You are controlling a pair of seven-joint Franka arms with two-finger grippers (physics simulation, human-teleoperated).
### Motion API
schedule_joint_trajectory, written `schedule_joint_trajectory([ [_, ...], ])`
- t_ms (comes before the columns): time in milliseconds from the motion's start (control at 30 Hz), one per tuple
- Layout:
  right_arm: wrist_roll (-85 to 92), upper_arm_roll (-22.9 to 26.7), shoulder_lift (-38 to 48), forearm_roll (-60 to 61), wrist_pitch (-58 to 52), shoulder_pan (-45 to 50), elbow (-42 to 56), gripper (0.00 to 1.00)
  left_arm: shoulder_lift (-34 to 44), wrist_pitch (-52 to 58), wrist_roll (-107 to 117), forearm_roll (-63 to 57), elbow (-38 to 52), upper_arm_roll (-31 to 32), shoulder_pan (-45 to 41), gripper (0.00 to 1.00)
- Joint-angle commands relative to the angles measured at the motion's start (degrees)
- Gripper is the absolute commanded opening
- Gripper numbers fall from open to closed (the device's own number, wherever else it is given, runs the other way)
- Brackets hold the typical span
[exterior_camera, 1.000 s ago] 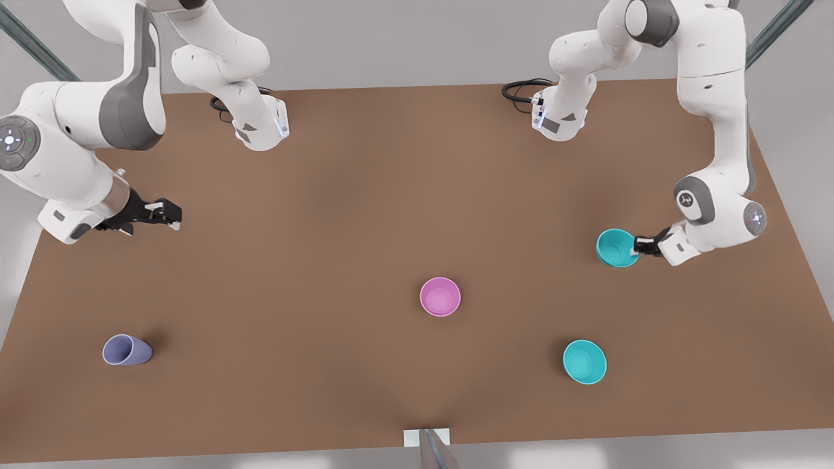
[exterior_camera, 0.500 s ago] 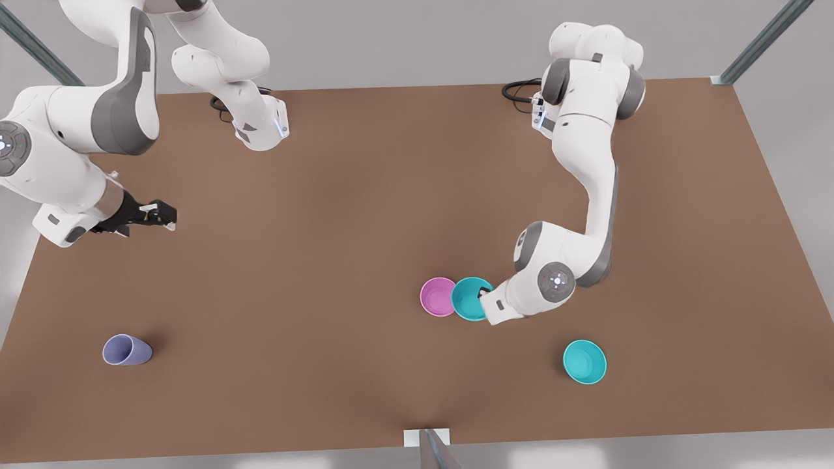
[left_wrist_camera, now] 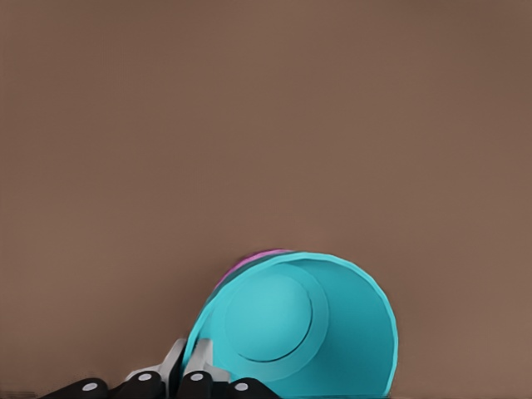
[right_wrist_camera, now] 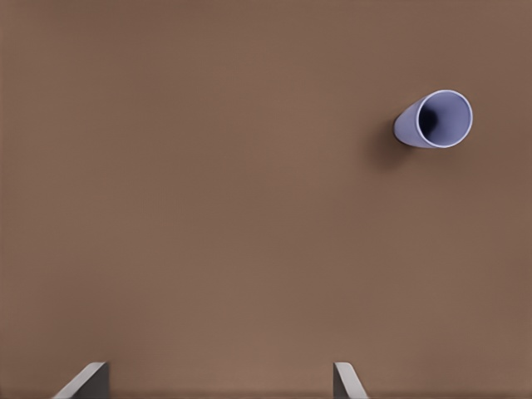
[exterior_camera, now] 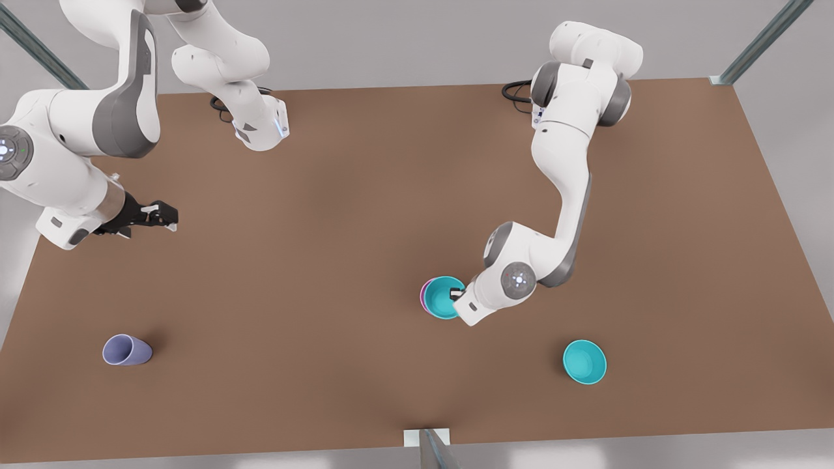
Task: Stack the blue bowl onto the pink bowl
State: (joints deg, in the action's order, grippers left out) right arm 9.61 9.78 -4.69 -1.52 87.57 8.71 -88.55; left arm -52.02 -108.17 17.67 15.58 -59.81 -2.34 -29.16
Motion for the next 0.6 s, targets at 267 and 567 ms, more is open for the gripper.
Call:
schedule_joint_trajectory([
  [267, 0.7, 0.1, -0.1, 0.0, 0.0, 0.0, 0.0, 1.00, 0.1, 2.8, 16.1, 0.7, -1.1, 1.3, -0.2, 0.21],
  [567, 0.7, 0.1, -0.1, 0.1, 0.1, 0.0, 0.0, 1.00, 0.2, 2.3, 16.3, 0.2, -1.1, 2.0, 0.0, 0.21],
])
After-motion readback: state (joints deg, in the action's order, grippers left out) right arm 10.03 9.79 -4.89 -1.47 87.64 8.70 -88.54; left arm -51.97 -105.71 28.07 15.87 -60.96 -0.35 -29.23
